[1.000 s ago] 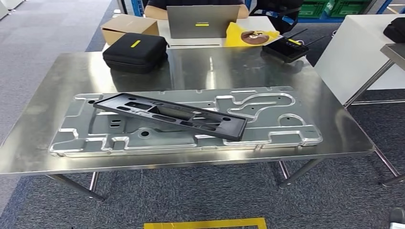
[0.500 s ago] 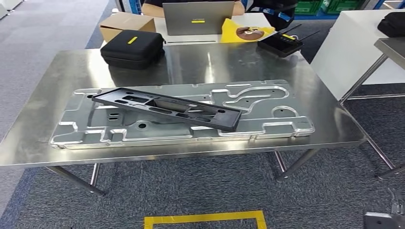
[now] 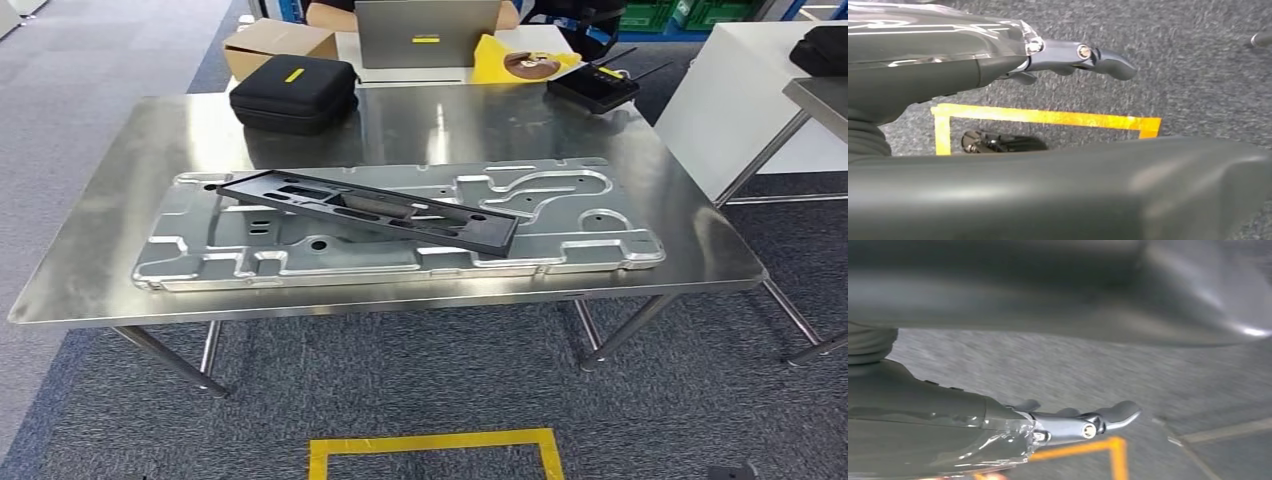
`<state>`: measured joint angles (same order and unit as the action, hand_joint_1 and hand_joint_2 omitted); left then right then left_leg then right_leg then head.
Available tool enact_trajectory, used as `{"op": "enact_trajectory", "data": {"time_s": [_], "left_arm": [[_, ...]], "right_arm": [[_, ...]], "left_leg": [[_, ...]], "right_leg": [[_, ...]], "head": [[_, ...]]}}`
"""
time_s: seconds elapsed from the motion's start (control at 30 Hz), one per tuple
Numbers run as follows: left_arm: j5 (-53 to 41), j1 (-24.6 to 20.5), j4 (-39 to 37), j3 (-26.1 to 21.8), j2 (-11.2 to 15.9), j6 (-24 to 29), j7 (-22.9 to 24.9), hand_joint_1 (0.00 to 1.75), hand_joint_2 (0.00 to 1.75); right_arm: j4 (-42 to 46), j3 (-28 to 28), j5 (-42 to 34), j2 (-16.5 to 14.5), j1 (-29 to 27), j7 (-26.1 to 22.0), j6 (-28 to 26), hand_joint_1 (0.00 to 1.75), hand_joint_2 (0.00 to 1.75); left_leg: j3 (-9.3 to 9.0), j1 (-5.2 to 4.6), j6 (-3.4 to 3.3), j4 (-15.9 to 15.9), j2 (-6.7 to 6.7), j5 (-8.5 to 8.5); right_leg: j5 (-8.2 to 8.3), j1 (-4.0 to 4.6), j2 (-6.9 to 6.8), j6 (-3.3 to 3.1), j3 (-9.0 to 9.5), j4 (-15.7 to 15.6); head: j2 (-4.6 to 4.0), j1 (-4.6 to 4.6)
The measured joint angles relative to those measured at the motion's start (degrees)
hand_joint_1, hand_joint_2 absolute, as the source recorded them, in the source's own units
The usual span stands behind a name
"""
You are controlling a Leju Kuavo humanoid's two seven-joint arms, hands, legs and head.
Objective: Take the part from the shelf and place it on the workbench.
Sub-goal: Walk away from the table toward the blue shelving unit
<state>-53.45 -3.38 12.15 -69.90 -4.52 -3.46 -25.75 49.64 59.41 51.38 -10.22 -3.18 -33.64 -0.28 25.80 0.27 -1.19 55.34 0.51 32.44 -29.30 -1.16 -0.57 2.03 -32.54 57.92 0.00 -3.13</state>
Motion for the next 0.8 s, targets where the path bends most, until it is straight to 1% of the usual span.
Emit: {"op": "enact_trajectory", "data": {"time_s": [0.03, 0.07, 0.1, 0.13, 0.17, 0.2, 0.23, 0.27, 0.3, 0.33, 0.37, 0.4, 0.43, 0.47, 0.5, 0.53, 0.57, 0.6, 0.63, 0.67, 0.7, 0.73, 0.77, 0.8], "left_arm": [[-0.12, -0.04, 0.0, 0.0, 0.0, -0.01, 0.0, 0.0, 0.0], [-0.16, -0.06, 0.0, -0.01, 0.01, -0.01, 0.01, 0.0, 0.0], [-0.2, -0.05, 0.0, -0.02, 0.02, -0.01, 0.02, 0.0, 0.0], [-0.27, -0.04, 0.0, -0.03, 0.03, -0.01, 0.06, 0.0, 0.0], [-0.36, -0.03, 0.0, -0.04, 0.04, -0.01, 0.1, 0.0, 0.0], [-0.48, -0.04, 0.0, -0.04, 0.04, -0.01, 0.15, 0.0, 0.0], [-0.61, -0.05, 0.0, -0.04, 0.04, -0.01, 0.2, 0.0, 0.0], [-0.7, -0.07, 0.0, -0.04, 0.04, -0.01, 0.26, 0.0, 0.0], [-0.81, -0.1, 0.0, -0.04, 0.02, -0.02, 0.32, 0.0, 0.0], [-0.91, -0.15, 0.0, -0.04, 0.01, -0.04, 0.38, 0.0, 0.0], [-1.01, -0.22, 0.0, -0.04, -0.01, -0.05, 0.42, 0.0, 0.0], [-1.09, -0.27, 0.0, -0.04, -0.02, -0.07, 0.45, 0.0, 0.0], [-1.15, -0.29, 0.0, -0.04, -0.02, -0.09, 0.47, 0.0, 0.0], [-1.17, -0.29, 0.0, -0.05, 0.0, -0.1, 0.5, 0.0, 0.0], [-1.2, -0.25, 0.0, -0.07, -0.01, -0.12, 0.54, 0.0, 0.0], [-1.22, -0.22, 0.0, -0.08, -0.03, -0.14, 0.57, 0.0, 0.0], [-1.23, -0.23, 0.0, -0.09, -0.05, -0.15, 0.61, 0.0, 0.0], [-1.24, -0.23, 0.0, -0.09, -0.09, -0.16, 0.65, 0.0, 0.0], [-1.26, -0.25, 0.0, -0.09, -0.11, -0.16, 0.68, 0.0, 0.0], [-1.28, -0.25, 0.0, -0.09, -0.11, -0.16, 0.69, 0.0, 0.0], [-1.32, -0.23, 0.0, -0.09, -0.11, -0.16, 0.69, 0.0, 0.0], [-1.36, -0.24, 0.0, -0.09, -0.11, -0.16, 0.7, 0.0, 0.0], [-1.39, -0.29, 0.0, -0.09, -0.12, -0.16, 0.7, 0.0, 0.0], [-1.4, -0.37, 0.0, -0.09, -0.13, -0.16, 0.7, 0.0, 0.0]], "right_arm": [[-3.01, 0.69, 0.56, 0.76, 0.5, 0.03, -0.75, 0.0, 0.0], [-6.03, 1.34, 1.03, 1.54, 0.98, 0.08, -1.41, 0.0, 0.0], [-8.72, 1.87, 1.39, 2.24, 1.39, 0.23, -1.93, 0.0, 0.0], [-11.21, 2.32, 1.8, 2.82, 1.77, 0.62, -2.39, 0.0, 0.0], [-13.65, 2.72, 2.25, 3.36, 2.09, 1.21, -2.87, 0.0, 0.0], [-15.85, 3.01, 2.75, 3.82, 2.39, 1.94, -3.34, 0.0, 0.0], [-17.9, 3.22, 3.29, 4.21, 2.68, 2.75, -3.78, 0.0, 0.0], [-19.72, 3.35, 3.74, 4.56, 2.96, 3.5, -4.1, 0.0, 0.0], [-21.21, 3.42, 4.17, 4.89, 3.29, 4.12, -4.33, 0.0, 0.0], [-22.67, 3.51, 4.55, 5.14, 3.66, 4.79, -4.49, 0.0, 0.0], [-24.03, 3.61, 4.89, 5.34, 3.95, 5.42, -4.57, 0.0, 0.0], [-25.27, 3.69, 5.25, 5.53, 4.19, 6.09, -4.67, 0.0, 0.0], [-26.48, 3.76, 5.61, 5.62, 4.35, 6.9, -4.76, 0.0, 0.0], [-27.53, 3.79, 6.01, 5.66, 4.47, 7.69, -4.86, 0.0, 0.0], [-28.5, 3.8, 6.42, 5.68, 4.64, 8.54, -4.93, 0.0, 0.0], [-29.37, 3.8, 6.79, 5.67, 4.8, 9.39, -4.93, 0.0, 0.0], [-30.19, 3.8, 7.15, 5.64, 4.93, 10.12, -4.89, 0.0, 0.0], [-30.94, 3.8, 7.43, 5.63, 5.02, 10.79, -4.74, 0.0, 0.0], [-31.63, 3.79, 7.69, 5.62, 5.06, 11.41, -4.56, 0.0, 0.0], [-32.27, 3.79, 7.97, 5.6, 5.11, 12.02, -4.38, 0.0, 0.0], [-32.84, 3.78, 8.29, 5.57, 5.16, 12.68, -4.17, 0.0, 0.0], [-33.35, 3.73, 8.64, 5.53, 5.22, 13.42, -4.02, 0.0, 0.0], [-33.81, 3.67, 8.99, 5.46, 5.29, 14.13, -3.86, 0.0, 0.0], [-34.23, 3.57, 9.33, 5.37, 5.38, 14.81, -3.65, 0.0, 0.0]], "left_leg": [[0.45, 0.08, -0.52, -0.12, 0.07, -0.47], [0.96, 0.11, -0.88, -0.15, 0.17, -0.89], [1.52, 0.03, -1.11, -0.09, 0.23, -1.26], [2.08, -0.07, -1.2, 0.04, 0.3, -1.61], [2.66, -0.18, -1.25, 0.24, 0.37, -1.92], [3.25, -0.27, -1.26, 0.55, 0.41, -2.17], [3.82, -0.33, -1.24, 0.91, 0.42, -2.34], [4.33, -0.37, -1.19, 1.36, 0.42, -2.45], [4.81, -0.42, -1.1, 1.82, 0.42, -2.51], [5.22, -0.49, -0.9, 2.23, 0.42, -2.61], [5.53, -0.53, -0.62, 2.53, 0.42, -2.77], [5.78, -0.55, -0.25, 2.7, 0.41, -3.0], [5.94, -0.55, 0.19, 2.74, 0.4, -3.3], [6.11, -0.48, 0.59, 2.82, 0.36, -3.37], [6.42, -0.42, 0.97, 3.18, 0.29, -2.8], [6.91, -0.35, 1.3, 4.34, 0.2, -1.32], [7.68, -0.23, 1.6, 6.61, 0.11, 1.06], [8.64, -0.14, 1.88, 9.9, 0.06, 3.84], [9.51, -0.04, 2.11, 13.61, 0.03, 6.22], [9.93, 0.02, 2.27, 16.59, 0.01, 7.52], [9.59, 0.05, 2.34, 18.0, 0.01, 7.52], [8.27, 0.07, 2.32, 17.29, 0.0, 6.34], [5.9, 0.09, 2.22, 14.41, -0.01, 4.6], [2.9, 0.09, 2.04, 10.23, -0.03, 3.17]], "right_leg": [[-1.59, -0.05, 0.09, 0.17, -0.65, 1.56], [-3.95, -0.09, 0.17, 0.24, -1.63, 4.22], [-6.48, -0.07, 0.21, 0.3, -2.83, 7.79], [-8.47, -0.07, 0.22, 0.38, -3.88, 11.39], [-9.48, -0.06, 0.22, 0.45, -4.33, 13.88], [-9.36, -0.06, 0.22, 0.48, -3.78, 14.43], [-8.27, -0.04, 0.22, 0.44, -2.14, 12.65], [-6.7, 0.01, 0.23, 0.3, 0.39, 8.98], [-5.59, 0.1, 0.25, 0.05, 3.07, 4.7], [-4.72, 0.24, 0.27, -0.25, 4.98, 1.38], [-4.31, 0.39, 0.3, -0.54, 6.03, -0.67], [-4.28, 0.55, 0.32, -0.81, 6.23, -1.39], [-3.92, 0.64, 0.32, -1.1, 5.91, -1.32], [-3.63, 0.54, 0.24, -1.5, 5.6, -1.43], [-3.26, 0.43, 0.15, -2.01, 5.19, -1.53], [-2.75, 0.3, 0.04, -2.54, 4.65, -1.63], [-2.2, 0.21, -0.08, -2.94, 4.0, -1.68], [-1.66, 0.26, -0.13, -3.14, 3.25, -1.64], [-1.1, 0.3, -0.19, -3.2, 2.46, -1.56], [-0.57, 0.33, -0.24, -3.16, 1.65, -1.43], [-0.09, 0.35, -0.29, -3.1, 0.84, -1.24], [0.34, 0.35, -0.32, -3.02, 0.04, -0.99], [0.76, 0.35, -0.34, -2.9, -0.71, -0.73], [1.17, 0.35, -0.34, -2.74, -1.36, -0.47]], "head": [[0.0, 0.01], [0.0, 0.03], [0.0, 0.04], [0.0, 0.04], [0.0, 0.04], [0.0, 0.04], [0.0, 0.04], [0.0, 0.04], [0.0, 0.05], [0.0, 0.02], [0.0, 0.01], [0.0, -0.01], [0.0, -0.03], [0.0, -0.02], [0.0, -0.03], [0.0, -0.05], [0.0, -0.07], [0.0, -0.09], [0.0, -0.09], [0.0, -0.1], [0.0, -0.09], [0.0, -0.09], [0.0, -0.09], [0.0, -0.09]]}}
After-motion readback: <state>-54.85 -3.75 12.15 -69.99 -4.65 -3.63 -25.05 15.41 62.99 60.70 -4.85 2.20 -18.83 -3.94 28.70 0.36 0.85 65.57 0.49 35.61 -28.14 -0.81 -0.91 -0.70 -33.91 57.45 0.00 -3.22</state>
